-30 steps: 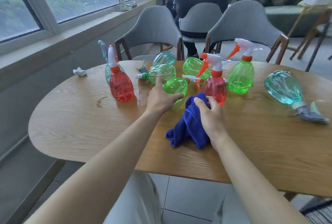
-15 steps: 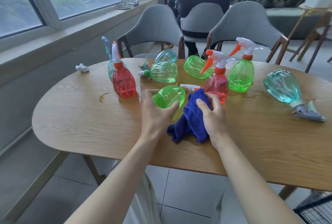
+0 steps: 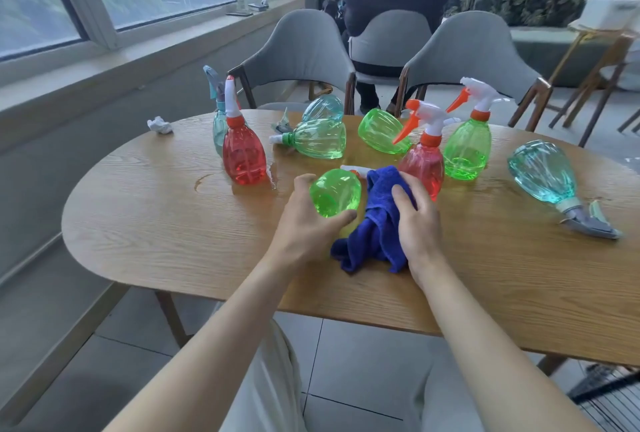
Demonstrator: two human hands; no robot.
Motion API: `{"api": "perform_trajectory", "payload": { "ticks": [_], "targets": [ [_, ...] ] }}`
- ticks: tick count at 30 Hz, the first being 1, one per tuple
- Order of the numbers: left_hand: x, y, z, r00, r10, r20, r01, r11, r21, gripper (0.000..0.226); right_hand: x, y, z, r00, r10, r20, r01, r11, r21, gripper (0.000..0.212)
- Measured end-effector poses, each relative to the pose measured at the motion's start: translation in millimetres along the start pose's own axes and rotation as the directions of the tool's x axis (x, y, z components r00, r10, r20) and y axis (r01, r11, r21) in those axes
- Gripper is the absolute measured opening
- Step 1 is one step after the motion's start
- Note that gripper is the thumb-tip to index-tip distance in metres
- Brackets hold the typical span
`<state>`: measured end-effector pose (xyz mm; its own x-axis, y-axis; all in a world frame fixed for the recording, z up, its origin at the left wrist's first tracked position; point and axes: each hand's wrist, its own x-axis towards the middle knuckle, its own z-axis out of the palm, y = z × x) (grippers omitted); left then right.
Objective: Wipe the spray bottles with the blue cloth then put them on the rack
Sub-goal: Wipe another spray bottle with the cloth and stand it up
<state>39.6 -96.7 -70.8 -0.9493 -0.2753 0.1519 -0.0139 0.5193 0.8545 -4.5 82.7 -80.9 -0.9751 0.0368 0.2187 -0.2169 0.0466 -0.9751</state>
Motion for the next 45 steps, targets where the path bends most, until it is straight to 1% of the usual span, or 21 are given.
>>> {"api": "perform_trajectory", "payload": {
  "ticks": [2,4,6,10,13,15,19,22,24,27,28,30,33,35,37,38,40,41,42,43,45],
  "targets": [
    [-3.6,-6.5,5.8,0.999,0.032,-0.018,-0.032,0.999,0.027,0.095,1.9,-4.8,0.0,1.0,-0.003,-0.021,0.004,0.999,0.035,0.026],
    [-5.7,-10.6,9.1,0.993,0.111,-0.029,-0.108,0.992,0.071,0.1,4.2,-12.6,0.3,1.0,-0.025,-0.008,0.025,0.999,0.031,0.029],
    [-6.4,-13.1,9.7,0.982,0.188,-0.012,-0.185,0.974,0.13,0.108,7.3,-19.3,1.8,0.998,-0.055,0.039,0.055,0.999,0.001,0.03],
    [-9.8,-11.5,11.9,0.968,0.248,0.033,-0.25,0.954,0.164,0.119,12.5,-26.4,11.8,0.971,-0.125,0.202,0.156,0.978,-0.142,0.028],
    [-9.4,-10.9,10.3,0.969,0.241,0.054,-0.246,0.96,0.132,0.127,11.4,-31.3,20.3,0.93,-0.121,0.347,0.231,0.927,-0.294,0.031],
    [-8.4,-8.8,8.5,0.971,0.23,0.062,-0.235,0.967,0.1,0.13,10.4,-30.3,21.6,0.92,-0.128,0.37,0.264,0.901,-0.344,0.033],
    [-7.2,-7.1,9.0,0.977,0.207,0.046,-0.21,0.974,0.082,0.128,4.5,-24.0,13.6,0.871,-0.209,0.445,0.372,0.873,-0.317,0.027],
    [-5.7,-6.2,12.4,0.98,0.199,0.021,-0.2,0.976,0.085,0.124,4.1,-26.8,10.6,0.826,-0.203,0.526,0.414,0.852,-0.32,0.029],
    [-6.2,-5.5,15.2,0.98,0.2,0.007,-0.2,0.975,0.092,0.124,10.2,-29.4,13.7,0.839,-0.193,0.509,0.405,0.845,-0.348,0.028],
    [-6.0,-5.7,15.6,0.98,0.197,0.007,-0.196,0.975,0.107,0.129,22.0,-32.2,24.3,0.904,-0.101,0.414,0.289,0.859,-0.422,0.034],
    [-5.4,-5.5,15.2,0.981,0.194,0.007,-0.193,0.975,0.106,0.13,22.9,-31.5,27.5,0.914,-0.092,0.396,0.278,0.852,-0.443,0.034],
    [-4.3,-5.7,14.5,0.981,0.194,0.004,-0.194,0.975,0.112,0.128,18.0,-30.0,30.1,0.896,-0.146,0.42,0.349,0.816,-0.461,0.033],
    [-5.9,-7.4,16.6,0.977,0.213,-0.002,-0.21,0.968,0.137,0.119,6.1,-24.0,21.8,0.797,-0.277,0.537,0.539,0.727,-0.425,0.032],
    [-8.3,-10.4,18.9,0.977,0.212,-0.016,-0.208,0.969,0.135,0.119,4.8,-23.6,16.4,0.766,-0.283,0.577,0.568,0.718,-0.403,0.034],
    [-10.6,-11.1,19.7,0.978,0.209,-0.019,-0.205,0.971,0.127,0.122,9.5,-23.7,18.1,0.775,-0.284,0.564,0.559,0.724,-0.404,0.032],
    [-11.2,-10.8,19.5,0.979,0.205,-0.017,-0.202,0.972,0.119,0.124,13.9,-23.4,21.0,0.801,-0.268,0.536,0.527,0.74,-0.417,0.031],
    [-11.2,-9.5,18.9,0.981,0.192,-0.016,-0.19,0.977,0.095,0.129,23.9,-24.6,26.6,0.873,-0.181,0.453,0.4,0.797,-0.453,0.032],
    [-10.9,-9.0,18.6,0.982,0.189,-0.015,-0.188,0.979,0.084,0.131,27.0,-25.4,28.7,0.895,-0.138,0.424,0.347,0.813,-0.468,0.033],
    [-10.6,-8.2,17.8,0.982,0.189,-0.014,-0.188,0.979,0.076,0.131,27.4,-26.3,30.3,0.901,-0.122,0.415,0.331,0.812,-0.48,0.033],
    [-10.6,-8.4,17.3,0.981,0.192,-0.011,-0.19,0.979,0.076,0.129,25.4,-26.0,31.4,0.893,-0.14,0.427,0.357,0.798,-0.486,0.033],
    [-10.5,-9.2,17.9,0.98,0.201,-0.005,-0.2,0.975,0.098,0.12,15.6,-24.2,28.8,0.83,-0.24,0.504,0.492,0.74,-0.458,0.033]
  ]
}}
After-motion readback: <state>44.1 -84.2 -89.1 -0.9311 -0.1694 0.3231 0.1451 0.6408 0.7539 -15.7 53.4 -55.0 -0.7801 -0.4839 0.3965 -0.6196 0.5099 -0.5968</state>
